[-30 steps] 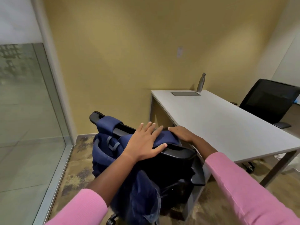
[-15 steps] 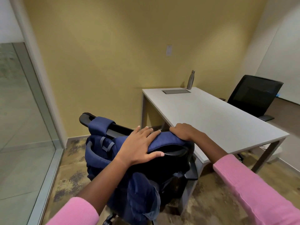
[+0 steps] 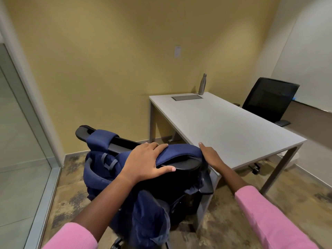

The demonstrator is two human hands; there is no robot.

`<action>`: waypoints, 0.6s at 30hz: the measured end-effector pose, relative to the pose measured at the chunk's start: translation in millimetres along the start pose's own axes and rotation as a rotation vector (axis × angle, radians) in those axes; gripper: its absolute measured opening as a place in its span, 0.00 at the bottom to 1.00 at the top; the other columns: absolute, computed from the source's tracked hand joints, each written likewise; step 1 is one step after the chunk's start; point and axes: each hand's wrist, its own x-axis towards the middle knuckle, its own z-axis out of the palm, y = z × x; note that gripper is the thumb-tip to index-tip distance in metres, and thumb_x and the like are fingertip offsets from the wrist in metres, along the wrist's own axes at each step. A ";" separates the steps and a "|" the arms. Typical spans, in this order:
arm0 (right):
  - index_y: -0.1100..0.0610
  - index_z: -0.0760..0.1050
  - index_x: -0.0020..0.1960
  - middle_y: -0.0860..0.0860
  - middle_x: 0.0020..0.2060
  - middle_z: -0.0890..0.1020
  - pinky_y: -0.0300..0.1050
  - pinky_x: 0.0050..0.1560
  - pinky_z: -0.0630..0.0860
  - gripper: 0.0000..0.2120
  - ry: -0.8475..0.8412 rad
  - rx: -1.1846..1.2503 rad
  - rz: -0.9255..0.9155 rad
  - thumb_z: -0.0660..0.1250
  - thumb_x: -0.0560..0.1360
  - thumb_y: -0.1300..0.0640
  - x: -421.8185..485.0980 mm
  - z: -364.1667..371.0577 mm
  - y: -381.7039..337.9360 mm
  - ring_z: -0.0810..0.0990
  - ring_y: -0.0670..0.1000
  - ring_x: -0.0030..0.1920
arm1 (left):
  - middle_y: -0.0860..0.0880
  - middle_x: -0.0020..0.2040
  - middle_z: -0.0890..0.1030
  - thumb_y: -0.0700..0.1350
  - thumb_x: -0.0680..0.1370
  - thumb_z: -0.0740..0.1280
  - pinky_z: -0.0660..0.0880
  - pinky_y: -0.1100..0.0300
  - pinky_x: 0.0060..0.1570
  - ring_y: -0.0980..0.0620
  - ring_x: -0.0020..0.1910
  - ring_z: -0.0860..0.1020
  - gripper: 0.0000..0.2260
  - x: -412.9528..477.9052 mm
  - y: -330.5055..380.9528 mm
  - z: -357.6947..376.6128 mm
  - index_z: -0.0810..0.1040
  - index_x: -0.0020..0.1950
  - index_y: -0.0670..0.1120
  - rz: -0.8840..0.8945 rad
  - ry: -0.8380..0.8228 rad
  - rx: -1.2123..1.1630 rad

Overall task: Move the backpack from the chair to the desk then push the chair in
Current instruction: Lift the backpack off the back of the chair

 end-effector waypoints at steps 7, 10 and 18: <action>0.57 0.66 0.29 0.58 0.32 0.72 0.48 0.44 0.64 0.20 0.087 0.035 0.012 0.53 0.79 0.54 3.9 -7.5 10.4 0.71 0.58 0.40 | 0.49 0.60 0.78 0.73 0.67 0.49 0.69 0.55 0.57 0.47 0.56 0.75 0.39 0.9 1.3 0.6 0.67 0.69 0.50 0.013 0.028 -0.003; 0.59 0.70 0.33 0.57 0.34 0.75 0.47 0.45 0.66 0.20 0.060 0.045 0.020 0.51 0.79 0.52 -9.4 -6.8 14.1 0.73 0.57 0.39 | 0.48 0.65 0.75 0.72 0.68 0.49 0.63 0.51 0.67 0.45 0.66 0.70 0.38 -1.3 2.9 1.1 0.65 0.70 0.50 0.031 0.030 -0.003; 0.56 0.70 0.62 0.56 0.61 0.75 0.44 0.58 0.66 0.18 0.173 -0.249 -0.434 0.50 0.80 0.49 -71.3 -4.8 -3.2 0.71 0.55 0.63 | 0.46 0.71 0.69 0.69 0.72 0.53 0.54 0.47 0.72 0.44 0.73 0.61 0.35 -8.5 5.5 -0.1 0.63 0.72 0.48 0.071 0.060 0.019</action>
